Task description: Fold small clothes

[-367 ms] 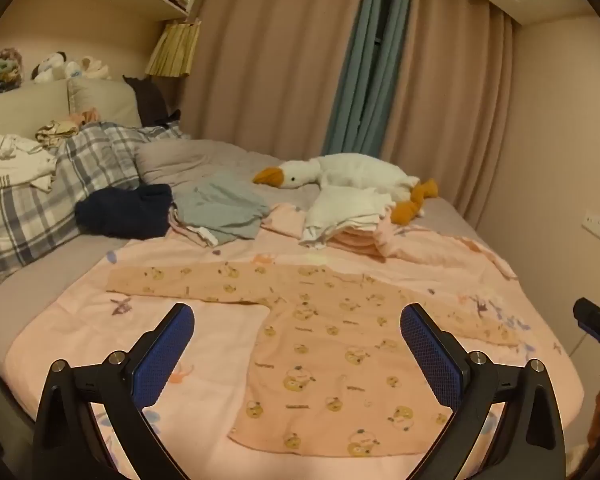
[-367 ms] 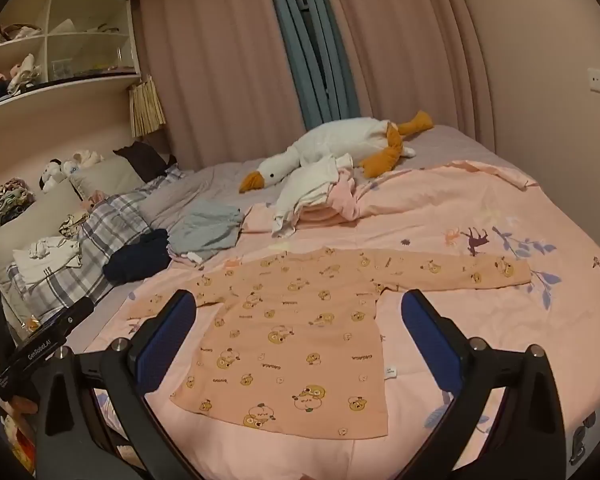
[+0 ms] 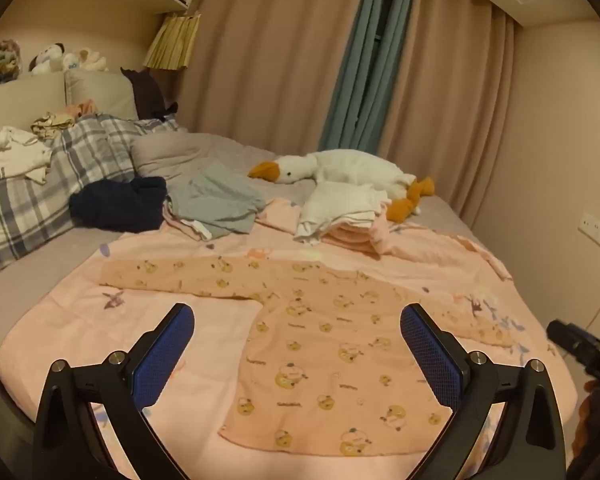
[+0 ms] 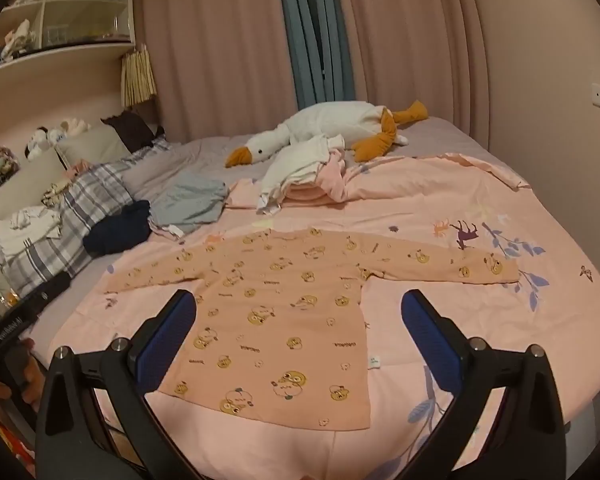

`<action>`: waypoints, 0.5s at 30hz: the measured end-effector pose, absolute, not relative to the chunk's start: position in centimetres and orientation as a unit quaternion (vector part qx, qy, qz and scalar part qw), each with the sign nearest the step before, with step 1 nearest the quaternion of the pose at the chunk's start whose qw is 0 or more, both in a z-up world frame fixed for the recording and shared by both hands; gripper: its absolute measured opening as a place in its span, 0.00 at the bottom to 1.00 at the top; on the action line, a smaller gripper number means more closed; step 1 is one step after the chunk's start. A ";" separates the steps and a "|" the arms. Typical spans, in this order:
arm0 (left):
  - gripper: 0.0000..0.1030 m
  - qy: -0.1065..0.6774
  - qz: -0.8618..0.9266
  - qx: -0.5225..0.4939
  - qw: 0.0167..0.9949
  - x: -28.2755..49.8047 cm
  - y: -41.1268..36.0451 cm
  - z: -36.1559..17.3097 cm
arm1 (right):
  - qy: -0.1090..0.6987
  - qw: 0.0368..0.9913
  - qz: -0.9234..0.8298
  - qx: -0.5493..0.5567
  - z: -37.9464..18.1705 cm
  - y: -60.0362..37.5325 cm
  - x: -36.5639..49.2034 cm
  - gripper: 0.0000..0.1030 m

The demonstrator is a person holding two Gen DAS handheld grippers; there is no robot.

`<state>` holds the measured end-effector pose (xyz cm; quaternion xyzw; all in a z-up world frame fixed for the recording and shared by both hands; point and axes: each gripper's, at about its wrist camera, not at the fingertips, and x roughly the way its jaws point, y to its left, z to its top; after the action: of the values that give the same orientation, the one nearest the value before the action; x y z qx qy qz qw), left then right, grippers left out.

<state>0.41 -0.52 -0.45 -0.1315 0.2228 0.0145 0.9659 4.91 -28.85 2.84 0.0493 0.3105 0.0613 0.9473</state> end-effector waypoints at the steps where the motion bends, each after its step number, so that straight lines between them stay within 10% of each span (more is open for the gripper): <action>1: 0.99 0.224 0.015 -0.132 0.965 0.5 -0.5 -0.5 | 0.313 0.947 0.059 0.045 2.8 -28.8 4.8 1.00; 15: 0.99 0.235 0.007 -0.120 0.965 0.4 -0.7 -0.5 | 0.306 0.948 0.074 0.040 3.3 -27.7 1.6 1.00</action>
<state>0.43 -0.69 -0.48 -0.1197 0.2348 0.0069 0.9646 1.58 -27.71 3.25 0.0397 0.3064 0.0737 0.9482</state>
